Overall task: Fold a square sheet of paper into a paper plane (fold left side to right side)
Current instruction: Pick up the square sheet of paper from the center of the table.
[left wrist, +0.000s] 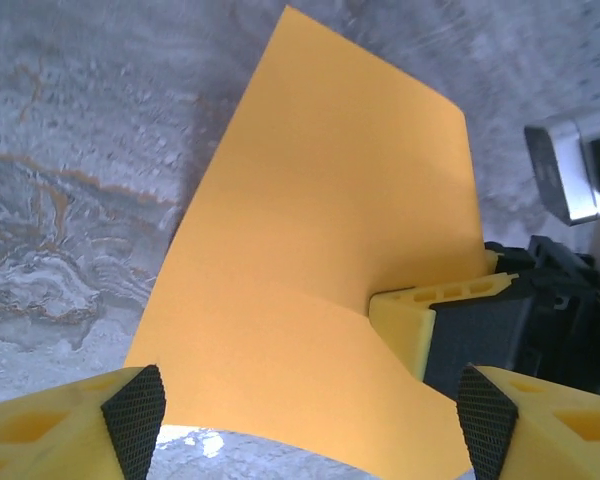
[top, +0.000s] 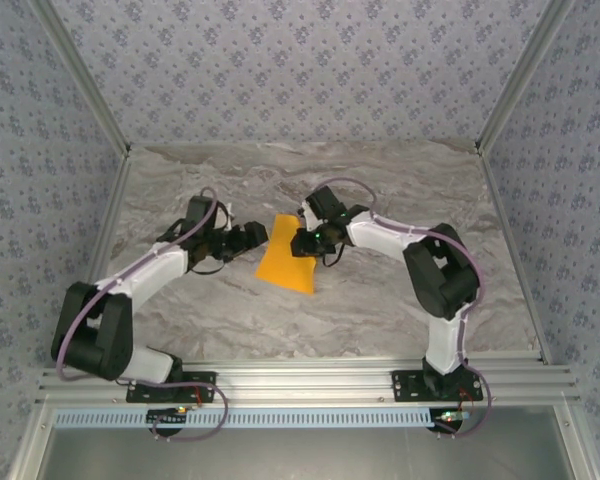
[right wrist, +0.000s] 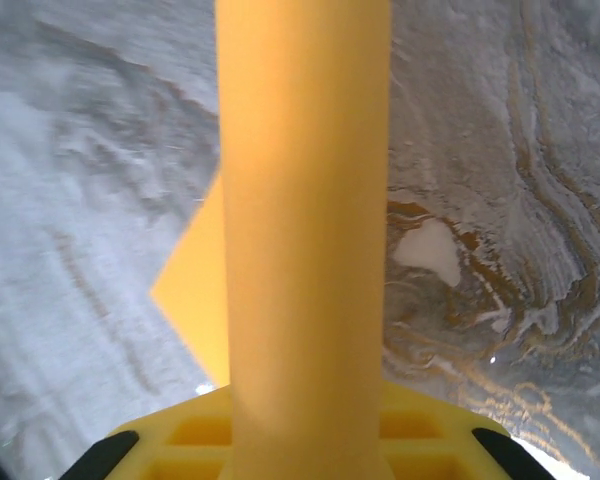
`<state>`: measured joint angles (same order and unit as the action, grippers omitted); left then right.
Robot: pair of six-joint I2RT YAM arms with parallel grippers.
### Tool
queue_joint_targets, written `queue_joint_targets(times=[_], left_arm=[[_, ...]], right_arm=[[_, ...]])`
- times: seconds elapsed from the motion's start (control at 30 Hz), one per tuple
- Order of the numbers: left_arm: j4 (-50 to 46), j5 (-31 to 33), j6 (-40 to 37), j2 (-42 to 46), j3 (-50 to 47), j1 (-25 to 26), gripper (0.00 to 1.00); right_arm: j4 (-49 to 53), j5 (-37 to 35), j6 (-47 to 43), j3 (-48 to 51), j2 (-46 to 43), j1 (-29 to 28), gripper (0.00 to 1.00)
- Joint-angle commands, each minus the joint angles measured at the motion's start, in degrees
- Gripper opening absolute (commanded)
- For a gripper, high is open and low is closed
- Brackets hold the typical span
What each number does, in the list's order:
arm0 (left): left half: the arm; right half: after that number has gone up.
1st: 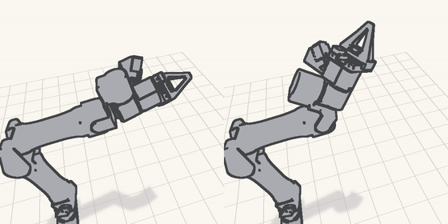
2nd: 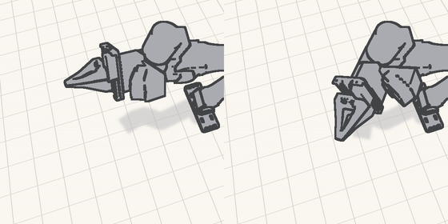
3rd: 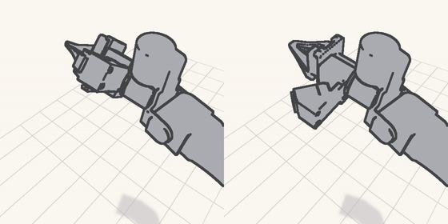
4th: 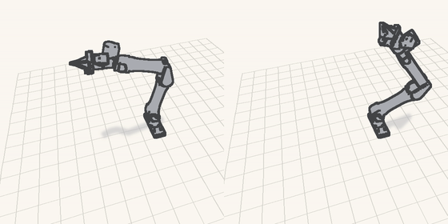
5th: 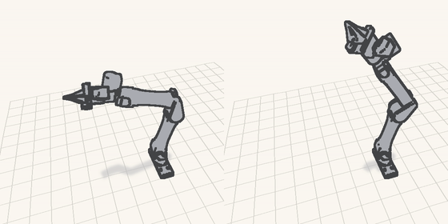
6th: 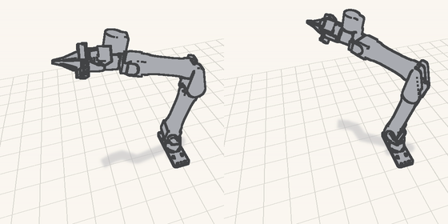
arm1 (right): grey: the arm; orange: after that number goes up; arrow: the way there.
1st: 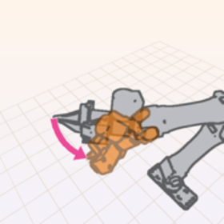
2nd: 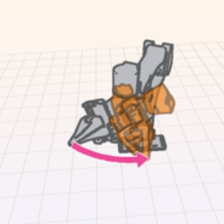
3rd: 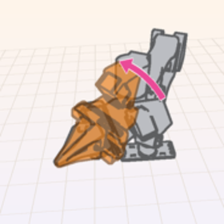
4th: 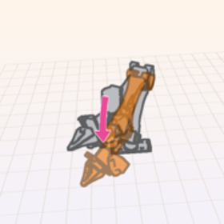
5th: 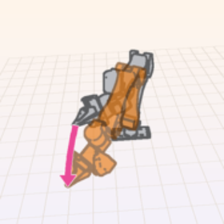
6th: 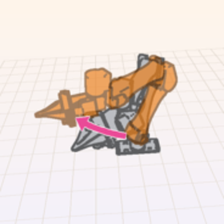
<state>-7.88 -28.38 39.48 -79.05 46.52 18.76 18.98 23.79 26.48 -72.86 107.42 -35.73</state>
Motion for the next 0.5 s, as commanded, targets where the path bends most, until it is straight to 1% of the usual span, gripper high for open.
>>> queue_joint_targets(times=[0.0,0.13,0.23,0.37,0.47], left_arm=[[4.15,-6.16,-2.37,4.9,-0.83,-1.29,0.82],[7.74,-11.35,-3.44,10.11,-0.02,-1.89,0.87],[10.17,-15.24,-3.58,12.29,1.57,-1.89,0.9],[13.61,-20.26,-2.89,12.63,4.48,-1.68,0.92],[15.22,-23.03,-3.31,11.94,6.64,-0.65,0.92]], right_arm=[[-4.27,11.8,-4.14,2.03,-7.62,2.77,0.22],[-2.9,23.09,-8.37,3.66,-14.98,7.03,0.22],[0.79,30.35,-11.52,3.07,-20.0,9.65,0.22],[8.53,36.74,-17.42,-0.32,-24.48,10.64,0.23],[12.21,41.16,-19.57,-3.05,-26.18,10.56,0.23]])
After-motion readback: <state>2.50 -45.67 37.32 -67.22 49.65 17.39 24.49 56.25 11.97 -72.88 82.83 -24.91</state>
